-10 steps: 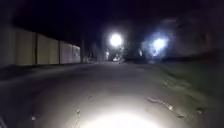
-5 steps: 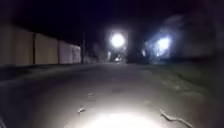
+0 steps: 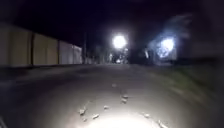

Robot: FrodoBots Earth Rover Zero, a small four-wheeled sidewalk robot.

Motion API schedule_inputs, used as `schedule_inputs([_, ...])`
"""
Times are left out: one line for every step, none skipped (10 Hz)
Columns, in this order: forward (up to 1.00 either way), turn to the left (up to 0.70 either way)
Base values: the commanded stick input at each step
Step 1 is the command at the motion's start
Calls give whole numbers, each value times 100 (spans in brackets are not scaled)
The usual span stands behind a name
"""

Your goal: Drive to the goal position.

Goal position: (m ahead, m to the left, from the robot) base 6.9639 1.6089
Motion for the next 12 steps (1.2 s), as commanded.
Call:
schedule_inputs([100,0])
schedule_inputs([100,0])
schedule_inputs([100,0])
schedule_inputs([100,0])
schedule_inputs([100,0])
schedule_inputs([100,0])
schedule_inputs([100,0])
schedule_inputs([100,0])
schedule_inputs([100,0])
schedule_inputs([100,0])
schedule_inputs([100,0])
schedule_inputs([100,0])
